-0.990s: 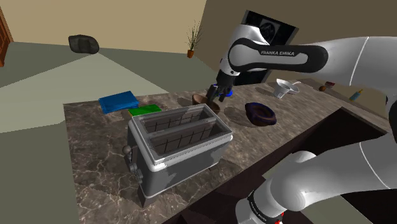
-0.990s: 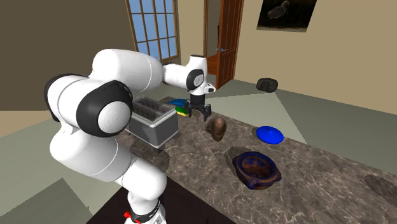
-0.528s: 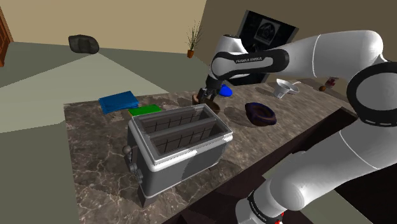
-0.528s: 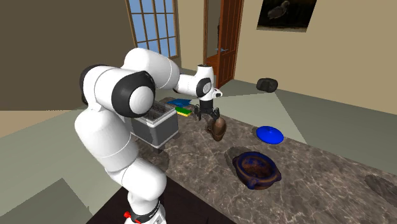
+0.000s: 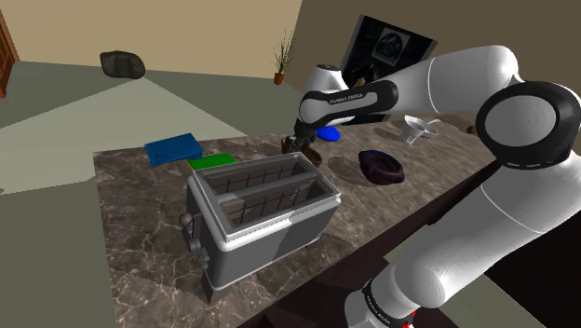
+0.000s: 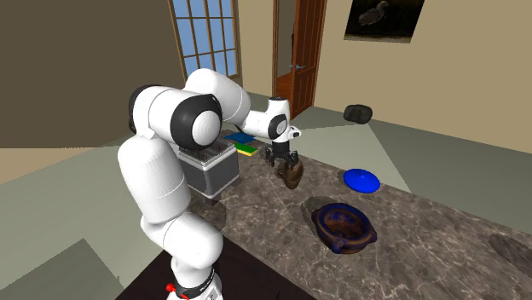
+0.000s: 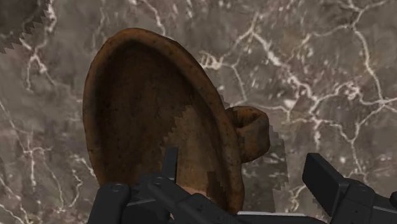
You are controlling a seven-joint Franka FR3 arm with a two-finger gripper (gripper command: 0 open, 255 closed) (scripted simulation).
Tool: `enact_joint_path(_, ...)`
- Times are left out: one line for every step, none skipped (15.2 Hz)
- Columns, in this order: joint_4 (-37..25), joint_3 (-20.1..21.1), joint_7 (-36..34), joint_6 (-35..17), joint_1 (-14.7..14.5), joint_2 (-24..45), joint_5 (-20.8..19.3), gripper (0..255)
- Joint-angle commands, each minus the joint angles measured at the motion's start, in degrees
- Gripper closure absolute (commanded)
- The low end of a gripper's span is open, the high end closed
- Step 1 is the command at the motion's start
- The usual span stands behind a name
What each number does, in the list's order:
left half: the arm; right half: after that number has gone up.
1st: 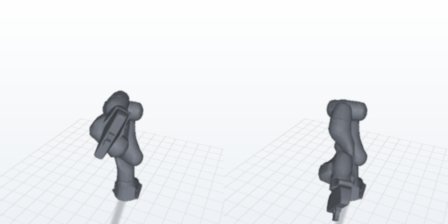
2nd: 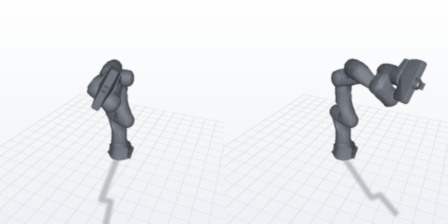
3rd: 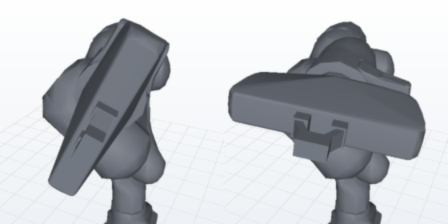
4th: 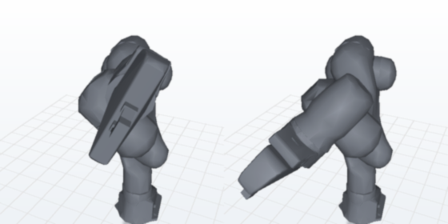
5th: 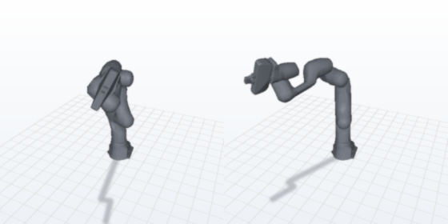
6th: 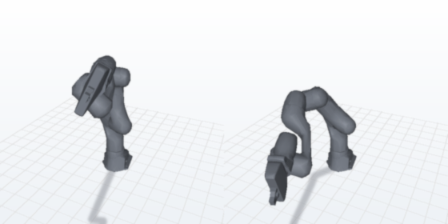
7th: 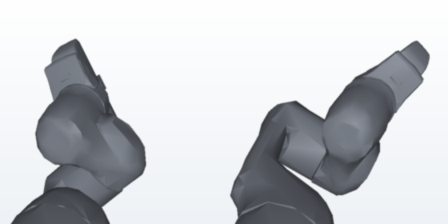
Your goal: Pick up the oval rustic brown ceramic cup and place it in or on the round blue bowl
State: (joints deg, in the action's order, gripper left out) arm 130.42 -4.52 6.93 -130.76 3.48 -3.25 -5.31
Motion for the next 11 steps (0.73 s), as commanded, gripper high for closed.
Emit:
enact_joint_path(0.8,-0.1,0.0,-1.6,0.1,0.9,0.0,0)
enact_joint_path(0.9,-0.1,0.0,-2.1,0.1,1.1,0.0,0)
enact_joint_path(0.9,-0.1,0.0,-2.1,0.1,1.1,0.0,0)
enact_joint_path(0.9,-0.1,0.0,-2.1,0.1,1.1,0.0,0)
enact_joint_path(0.9,-0.1,0.0,-2.1,0.1,1.1,0.0,0)
enact_joint_path(0.9,-0.1,0.0,-2.1,0.1,1.1,0.0,0)
enact_joint_path(0.9,-0.1,0.0,-2.1,0.1,1.1,0.0,0)
enact_joint_path(0.9,-0.1,0.0,-2.1,0.1,1.1,0.0,0)
enact_joint_path(0.9,-0.1,0.0,-2.1,0.1,1.1,0.0,0)
enact_joint_path(0.9,-0.1,0.0,-2.1,0.1,1.1,0.0,255)
enact_joint_path(0.9,-0.1,0.0,-2.1,0.1,1.1,0.0,255)
